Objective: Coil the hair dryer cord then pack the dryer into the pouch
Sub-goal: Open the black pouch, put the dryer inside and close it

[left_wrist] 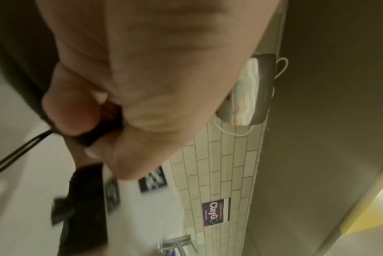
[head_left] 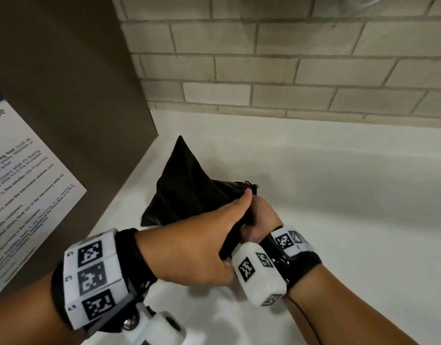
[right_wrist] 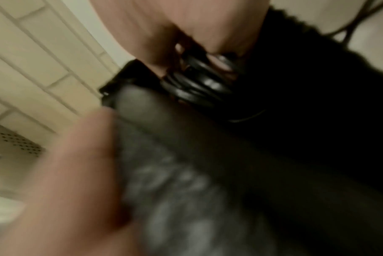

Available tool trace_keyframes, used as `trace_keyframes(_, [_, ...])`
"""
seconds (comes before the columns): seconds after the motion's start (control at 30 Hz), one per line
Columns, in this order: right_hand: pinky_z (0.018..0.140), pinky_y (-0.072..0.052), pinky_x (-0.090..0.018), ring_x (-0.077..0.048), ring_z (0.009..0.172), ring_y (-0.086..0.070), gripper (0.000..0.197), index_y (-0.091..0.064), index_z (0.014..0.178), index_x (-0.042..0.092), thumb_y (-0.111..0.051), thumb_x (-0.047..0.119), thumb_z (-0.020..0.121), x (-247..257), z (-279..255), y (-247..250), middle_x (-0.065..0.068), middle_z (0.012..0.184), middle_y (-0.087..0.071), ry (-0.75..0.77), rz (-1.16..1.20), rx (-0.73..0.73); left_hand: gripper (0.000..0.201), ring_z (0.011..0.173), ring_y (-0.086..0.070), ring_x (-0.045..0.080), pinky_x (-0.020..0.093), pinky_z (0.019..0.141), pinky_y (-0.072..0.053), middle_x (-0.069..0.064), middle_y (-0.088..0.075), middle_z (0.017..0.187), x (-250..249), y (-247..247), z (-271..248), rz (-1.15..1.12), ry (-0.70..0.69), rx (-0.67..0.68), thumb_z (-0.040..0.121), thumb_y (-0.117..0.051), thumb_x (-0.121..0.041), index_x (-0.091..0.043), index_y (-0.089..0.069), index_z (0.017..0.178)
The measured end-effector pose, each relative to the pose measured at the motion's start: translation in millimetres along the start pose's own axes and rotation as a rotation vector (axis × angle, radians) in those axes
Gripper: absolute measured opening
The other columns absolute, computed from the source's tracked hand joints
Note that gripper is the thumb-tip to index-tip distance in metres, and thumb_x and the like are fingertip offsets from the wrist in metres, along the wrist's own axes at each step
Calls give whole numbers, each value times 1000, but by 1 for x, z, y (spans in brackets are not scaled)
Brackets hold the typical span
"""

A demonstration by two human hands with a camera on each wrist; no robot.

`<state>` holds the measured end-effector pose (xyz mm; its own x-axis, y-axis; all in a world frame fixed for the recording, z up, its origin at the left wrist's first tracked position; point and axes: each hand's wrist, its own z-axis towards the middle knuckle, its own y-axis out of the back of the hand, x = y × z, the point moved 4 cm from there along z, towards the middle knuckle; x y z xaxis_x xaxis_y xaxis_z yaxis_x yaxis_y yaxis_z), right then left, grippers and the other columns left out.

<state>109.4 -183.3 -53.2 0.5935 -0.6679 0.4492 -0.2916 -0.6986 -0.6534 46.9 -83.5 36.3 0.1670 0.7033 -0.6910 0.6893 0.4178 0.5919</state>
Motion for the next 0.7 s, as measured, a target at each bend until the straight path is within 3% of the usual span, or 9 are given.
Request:
trace_keyframes(0.1, [93,-36,-1,-23,142,-40,48,-36,149,1,-45,16,104,1,20,2,-19,155,-41,-42,16,-58,118,77,-51,-30,-3,68,-40,-43,-35,110,6,-4,3,-45,51,-50,87,-71,-8,-39,21,155])
trace_keyframes(0.17, [92,-51,-20,-26,115,-64,37,-59,131,-3,-47,17,103,-6,26,-5,-25,132,-63,-167,80,128,115,65,-56,-23,1,60,-43,-29,-49,104,9,0,6,-110,39,-82,87,-68,-1,-39,17,155])
trace_keyframes(0.23, [80,-57,-42,-32,85,-74,37,-75,102,-3,-49,23,99,-5,23,-5,-23,100,-75,-54,-147,161,114,62,-63,-10,10,59,-50,-12,-61,104,17,9,10,-212,25,-157,86,-65,4,-42,12,155])
trace_keyframes(0.3, [68,-56,-40,-31,65,-72,39,-72,90,-3,-41,20,96,-7,21,-5,-19,78,-74,-65,-269,202,113,74,-74,15,39,74,-63,6,-66,122,23,16,15,-397,9,-229,84,-63,6,-45,7,156])
trace_keyframes(0.37, [58,-54,-34,-27,54,-67,33,-64,90,-3,-35,13,96,-6,19,-2,-15,67,-69,-32,-419,227,110,87,-76,30,54,92,-58,16,-72,116,28,21,22,-563,0,-278,85,-60,11,-44,3,158])
trace_keyframes(0.43, [79,-56,-43,-32,77,-68,25,-65,101,-3,-46,13,96,-4,22,0,-18,78,-68,64,-621,209,102,93,-76,27,44,98,-57,5,-80,97,31,27,30,-630,-15,-310,90,-54,16,-37,-2,159])
trace_keyframes(0.5, [86,-53,-50,-38,91,-67,22,-69,100,9,-60,25,87,-2,25,1,-20,88,-71,175,-962,197,89,93,-77,22,33,93,-59,9,-81,94,30,32,35,-593,-3,-337,94,-52,12,-33,-11,160])
trace_keyframes(0.6, [73,-58,-44,-35,80,-71,11,-69,83,19,-59,22,85,3,31,6,-14,83,-74,230,-1205,122,58,76,-77,12,20,78,-59,-1,-79,81,26,49,43,-171,17,-516,99,-59,-11,-30,-44,151])
trace_keyframes(0.7, [54,-58,-34,-32,60,-68,27,-70,80,12,-50,-5,87,14,35,15,-15,72,-71,275,-1214,52,29,102,-71,12,21,91,-51,-7,-78,111,19,70,57,336,-88,-694,95,-65,-23,-26,-72,124])
